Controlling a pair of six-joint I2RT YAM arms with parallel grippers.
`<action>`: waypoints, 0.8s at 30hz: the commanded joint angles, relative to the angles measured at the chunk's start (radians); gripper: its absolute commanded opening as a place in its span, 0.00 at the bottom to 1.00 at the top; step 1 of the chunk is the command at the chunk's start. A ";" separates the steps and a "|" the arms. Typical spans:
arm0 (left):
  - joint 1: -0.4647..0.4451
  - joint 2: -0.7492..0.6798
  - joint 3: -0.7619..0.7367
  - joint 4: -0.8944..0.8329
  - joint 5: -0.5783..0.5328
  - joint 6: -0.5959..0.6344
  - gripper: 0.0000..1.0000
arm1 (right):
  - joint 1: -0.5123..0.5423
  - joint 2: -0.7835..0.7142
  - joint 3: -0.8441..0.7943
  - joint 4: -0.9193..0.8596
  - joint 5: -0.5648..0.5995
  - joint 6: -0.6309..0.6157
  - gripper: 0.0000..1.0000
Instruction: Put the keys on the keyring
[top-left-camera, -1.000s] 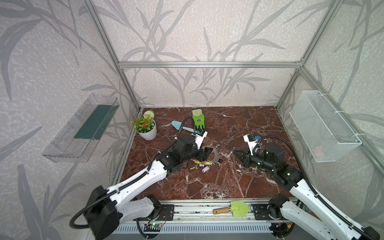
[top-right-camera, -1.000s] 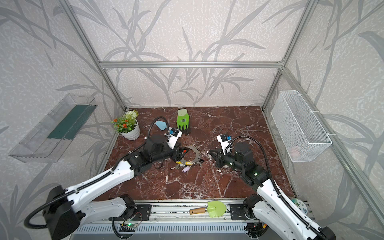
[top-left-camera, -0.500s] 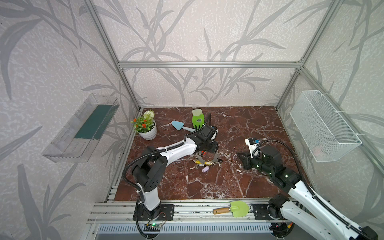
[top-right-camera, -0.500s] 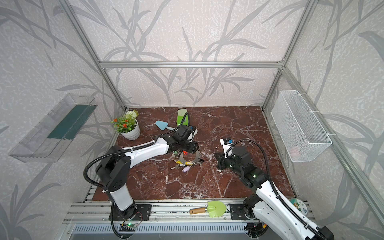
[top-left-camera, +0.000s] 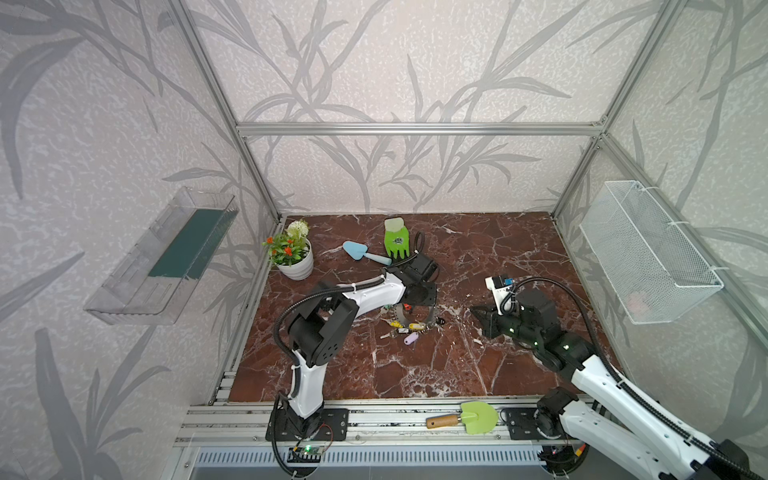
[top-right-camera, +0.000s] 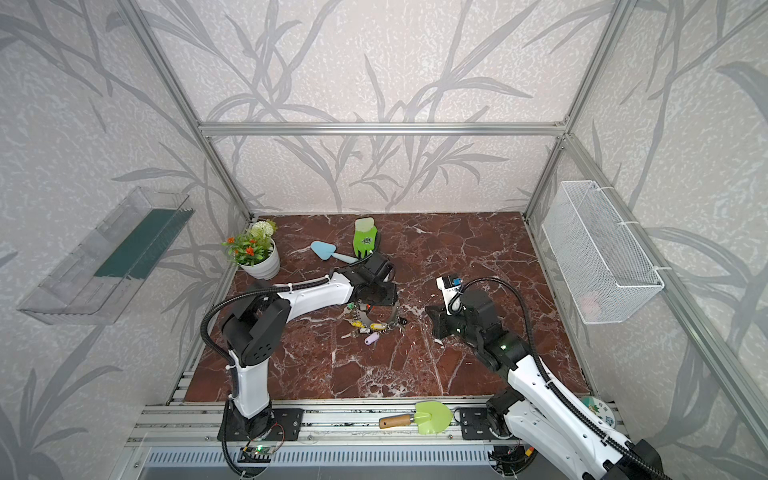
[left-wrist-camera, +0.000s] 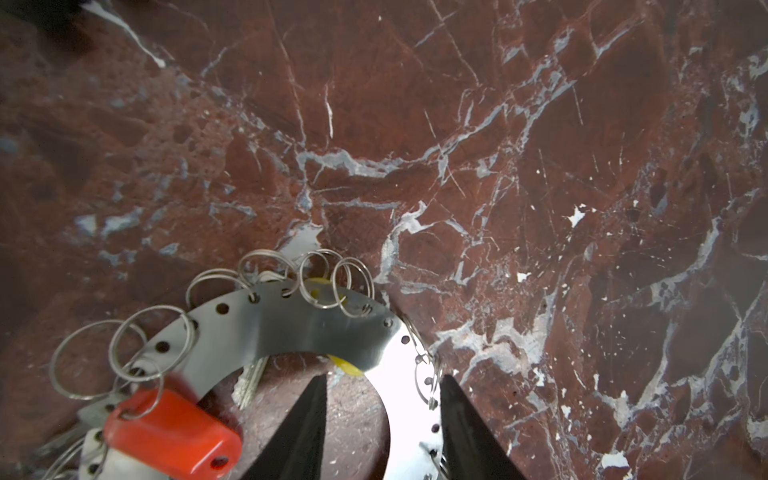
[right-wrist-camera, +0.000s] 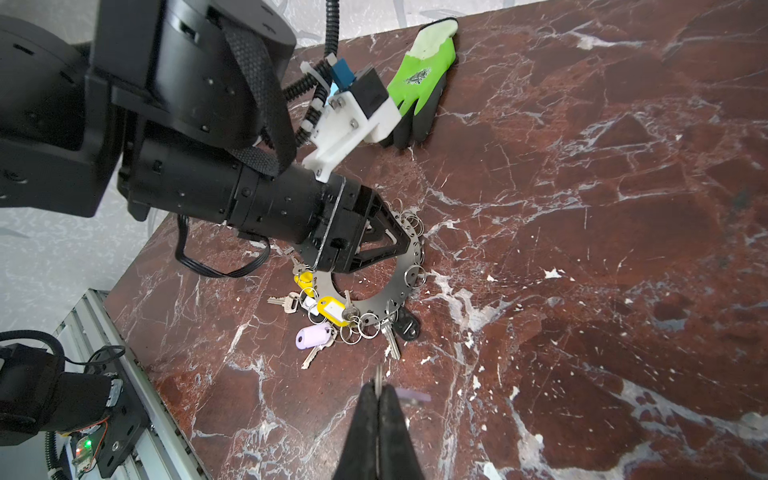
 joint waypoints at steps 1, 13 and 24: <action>0.011 0.012 0.030 0.017 0.009 -0.049 0.44 | -0.008 0.002 -0.005 0.033 -0.013 -0.011 0.00; 0.031 0.062 0.062 0.033 0.023 -0.071 0.34 | -0.029 0.037 -0.004 0.049 -0.040 -0.008 0.00; 0.034 0.091 0.085 0.025 0.021 -0.064 0.31 | -0.049 0.060 -0.009 0.067 -0.070 0.001 0.00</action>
